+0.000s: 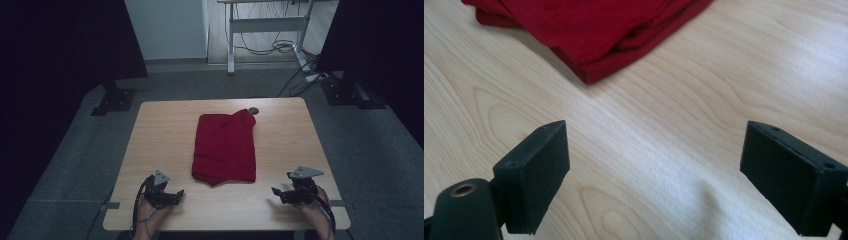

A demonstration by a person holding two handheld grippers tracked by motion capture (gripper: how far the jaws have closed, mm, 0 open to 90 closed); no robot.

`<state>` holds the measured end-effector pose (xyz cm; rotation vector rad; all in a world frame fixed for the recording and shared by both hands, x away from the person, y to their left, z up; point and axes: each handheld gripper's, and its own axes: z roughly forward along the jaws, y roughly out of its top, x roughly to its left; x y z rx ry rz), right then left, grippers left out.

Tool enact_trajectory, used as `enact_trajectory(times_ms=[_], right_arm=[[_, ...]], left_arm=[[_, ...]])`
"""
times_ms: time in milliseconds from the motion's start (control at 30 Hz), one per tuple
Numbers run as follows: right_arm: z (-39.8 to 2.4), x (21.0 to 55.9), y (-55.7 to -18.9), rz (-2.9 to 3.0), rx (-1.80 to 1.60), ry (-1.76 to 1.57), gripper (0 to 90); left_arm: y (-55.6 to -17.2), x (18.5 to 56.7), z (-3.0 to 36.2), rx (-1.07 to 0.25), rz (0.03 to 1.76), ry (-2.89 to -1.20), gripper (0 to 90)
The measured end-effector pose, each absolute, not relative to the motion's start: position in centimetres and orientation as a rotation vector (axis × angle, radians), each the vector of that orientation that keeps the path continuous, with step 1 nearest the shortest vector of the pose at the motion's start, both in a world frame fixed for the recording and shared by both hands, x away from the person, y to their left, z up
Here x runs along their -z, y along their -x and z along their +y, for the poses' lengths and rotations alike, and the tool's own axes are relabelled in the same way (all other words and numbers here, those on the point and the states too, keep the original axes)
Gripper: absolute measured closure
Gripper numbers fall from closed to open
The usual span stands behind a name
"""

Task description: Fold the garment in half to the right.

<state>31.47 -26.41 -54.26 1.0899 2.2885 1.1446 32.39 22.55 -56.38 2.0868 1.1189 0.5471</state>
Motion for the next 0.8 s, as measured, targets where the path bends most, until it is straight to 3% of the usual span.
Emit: enact_trajectory(times_ms=[433,800], right_arm=[[-28.3,57.0,-30.4,2.286,-1.018,-1.164,12.0],[-28.4,57.2,-30.3,2.269,-1.037,-1.157,9.8]], left_arm=[[-32.4,56.4,22.5,-0.547,1.117,-2.089,4.1],[-32.3,56.4,22.4,-0.539,1.103,-2.097,3.6]])
